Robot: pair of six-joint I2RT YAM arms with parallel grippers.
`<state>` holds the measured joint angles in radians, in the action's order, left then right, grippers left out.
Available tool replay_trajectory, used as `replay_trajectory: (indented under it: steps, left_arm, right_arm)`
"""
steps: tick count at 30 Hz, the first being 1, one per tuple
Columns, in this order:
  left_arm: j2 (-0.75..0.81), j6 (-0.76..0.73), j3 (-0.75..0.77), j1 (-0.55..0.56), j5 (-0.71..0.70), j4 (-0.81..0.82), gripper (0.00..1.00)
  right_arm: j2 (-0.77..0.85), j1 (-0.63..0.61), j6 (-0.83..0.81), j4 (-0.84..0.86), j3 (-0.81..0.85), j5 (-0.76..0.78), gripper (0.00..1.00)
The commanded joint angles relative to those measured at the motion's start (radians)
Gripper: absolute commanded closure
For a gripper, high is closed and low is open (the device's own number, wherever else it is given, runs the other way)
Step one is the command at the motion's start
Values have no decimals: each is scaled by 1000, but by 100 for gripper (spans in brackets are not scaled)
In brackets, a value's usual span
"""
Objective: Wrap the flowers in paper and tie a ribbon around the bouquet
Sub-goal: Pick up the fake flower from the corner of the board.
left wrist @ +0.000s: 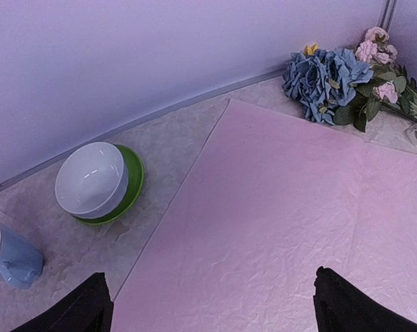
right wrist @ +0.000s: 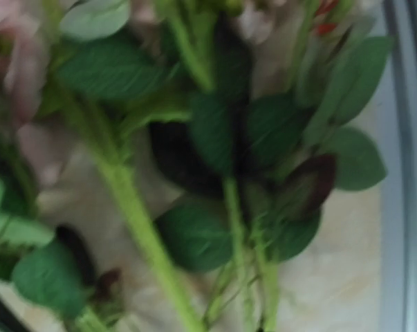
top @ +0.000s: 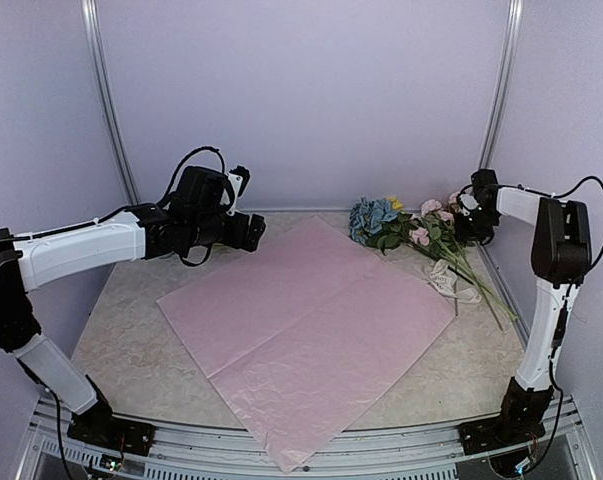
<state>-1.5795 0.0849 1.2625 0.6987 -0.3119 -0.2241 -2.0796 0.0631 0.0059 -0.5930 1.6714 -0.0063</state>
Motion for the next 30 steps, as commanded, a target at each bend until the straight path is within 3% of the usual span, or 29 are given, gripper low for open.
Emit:
replay_trajectory:
  steps: [1,17,25,30]
  left_arm:
    - [36,40,-16,-5,49,11,1]
    - [52,5,-47,-5,-9,32,1]
    - [19,8,-34,-6,-1,14,1]
    - [25,8,-34,-5,5,14,1]
  right_arm:
    - [-62,16,-25,-21,60,-14,72]
    - [-243,17,-95,-79,198,79,83]
    - [-169,7,-106,-61,184,179,82]
    - [-106,5,-103,-44,158,103,82]
